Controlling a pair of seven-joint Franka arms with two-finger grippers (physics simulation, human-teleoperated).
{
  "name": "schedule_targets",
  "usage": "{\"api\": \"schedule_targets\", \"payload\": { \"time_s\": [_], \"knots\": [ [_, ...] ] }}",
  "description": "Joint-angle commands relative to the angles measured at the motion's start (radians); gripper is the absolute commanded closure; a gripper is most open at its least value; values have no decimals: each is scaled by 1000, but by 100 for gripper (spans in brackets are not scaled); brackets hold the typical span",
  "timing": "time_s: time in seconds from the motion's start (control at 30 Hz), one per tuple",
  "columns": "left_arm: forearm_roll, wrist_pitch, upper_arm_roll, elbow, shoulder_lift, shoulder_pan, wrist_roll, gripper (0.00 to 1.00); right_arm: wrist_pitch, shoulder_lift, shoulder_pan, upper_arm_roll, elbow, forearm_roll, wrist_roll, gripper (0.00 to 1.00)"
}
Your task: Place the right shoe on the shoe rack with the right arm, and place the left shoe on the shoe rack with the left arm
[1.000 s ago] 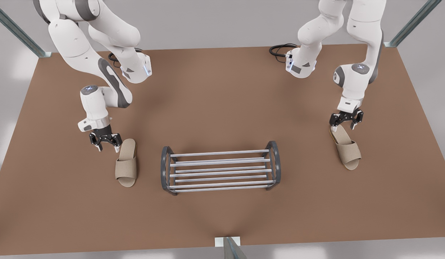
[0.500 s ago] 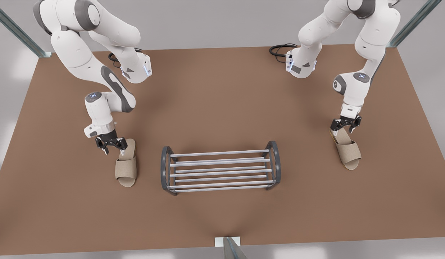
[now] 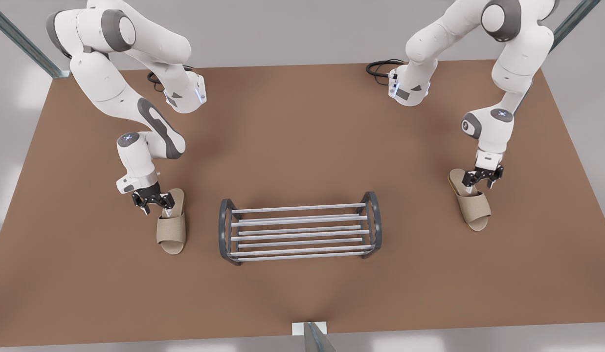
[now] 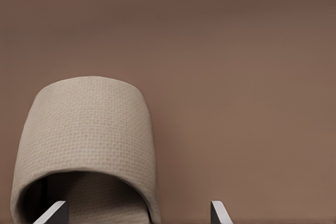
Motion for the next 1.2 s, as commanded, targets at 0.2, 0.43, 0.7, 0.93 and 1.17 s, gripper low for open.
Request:
{"api": "schedule_targets", "payload": {
  "time_s": [0.2,0.43,0.7,0.93,1.17],
  "knots": [
    [18,4,2,42,61,0,49,0,0,13,0,0,15,-1,1,0],
    [21,4,2,49,62,0,49,0,0,30,0,0,27,1,1,0],
    [70,4,28,88,78,1,49,0,0,41,12,-2,39,1,1,0],
    [70,4,28,82,67,5,49,21,0,66,12,-5,58,1,4,0],
    [67,4,28,82,65,3,49,59,0,78,15,-3,75,30,6,0]
  ]
}}
